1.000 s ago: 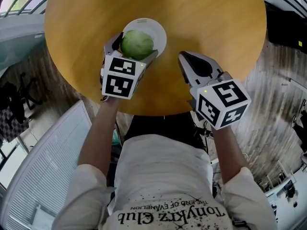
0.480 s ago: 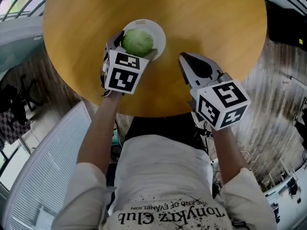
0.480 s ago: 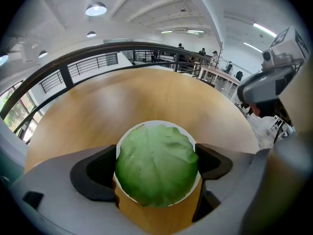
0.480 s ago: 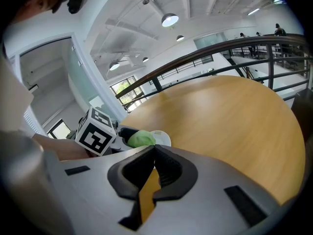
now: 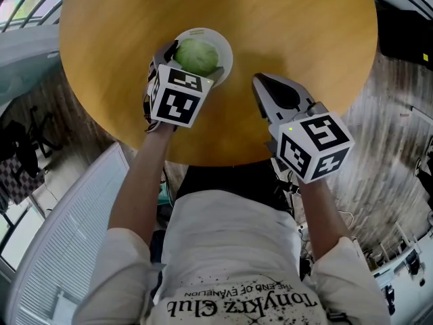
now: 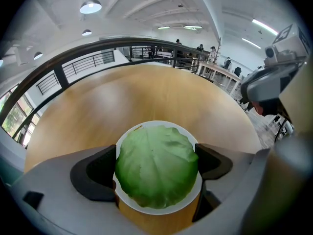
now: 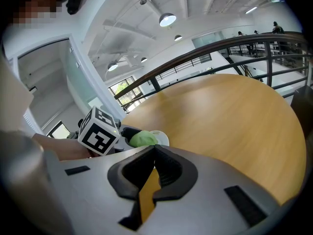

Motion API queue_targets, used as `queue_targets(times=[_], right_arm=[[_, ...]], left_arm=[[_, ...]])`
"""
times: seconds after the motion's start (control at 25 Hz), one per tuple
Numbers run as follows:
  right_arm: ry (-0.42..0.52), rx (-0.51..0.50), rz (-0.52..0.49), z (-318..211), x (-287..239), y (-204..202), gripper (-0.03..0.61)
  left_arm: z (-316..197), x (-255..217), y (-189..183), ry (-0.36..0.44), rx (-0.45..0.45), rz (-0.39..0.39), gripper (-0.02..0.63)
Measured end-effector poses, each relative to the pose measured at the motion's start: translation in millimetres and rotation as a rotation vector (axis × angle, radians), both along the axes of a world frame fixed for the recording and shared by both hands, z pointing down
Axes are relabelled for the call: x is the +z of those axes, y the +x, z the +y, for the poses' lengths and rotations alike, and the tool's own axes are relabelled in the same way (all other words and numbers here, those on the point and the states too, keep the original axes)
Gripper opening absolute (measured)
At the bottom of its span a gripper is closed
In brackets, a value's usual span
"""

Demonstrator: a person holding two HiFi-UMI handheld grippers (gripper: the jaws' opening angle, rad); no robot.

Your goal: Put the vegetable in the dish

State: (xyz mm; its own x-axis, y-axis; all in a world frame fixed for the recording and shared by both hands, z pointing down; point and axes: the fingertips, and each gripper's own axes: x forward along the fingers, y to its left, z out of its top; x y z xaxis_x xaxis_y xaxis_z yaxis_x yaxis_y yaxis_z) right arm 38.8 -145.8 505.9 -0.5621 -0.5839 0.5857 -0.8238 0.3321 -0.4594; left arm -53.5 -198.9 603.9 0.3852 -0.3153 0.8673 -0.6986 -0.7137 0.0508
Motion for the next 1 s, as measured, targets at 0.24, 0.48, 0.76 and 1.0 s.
queue_targets(times=[0.24, 0.48, 0.76, 1.0], right_arm=[[-0.001, 0.005, -0.002, -2.5, -0.2, 0.4, 0.021], [-0.005, 0.002, -0.010, -3.9, -0.2, 1.9, 0.021], [-0.012, 0.001, -0.018, -0.9, 1.8, -0.2, 0.021], [-0.015, 0.005, -0.019, -0.6, 1.6, 1.0, 0.021]], left_arm=[[-1.3, 3.4, 2.5, -0.005, 0.017, -0.006, 0.492], [-0.8, 3.1, 4.5, -0.005, 0.017, -0.001, 0.492], [0.8, 3.8, 3.6, 0.007, 0.017, 0.019, 0.492], [-1.2, 3.0, 2.0, 0.002, 0.031, 0.029, 0.492]])
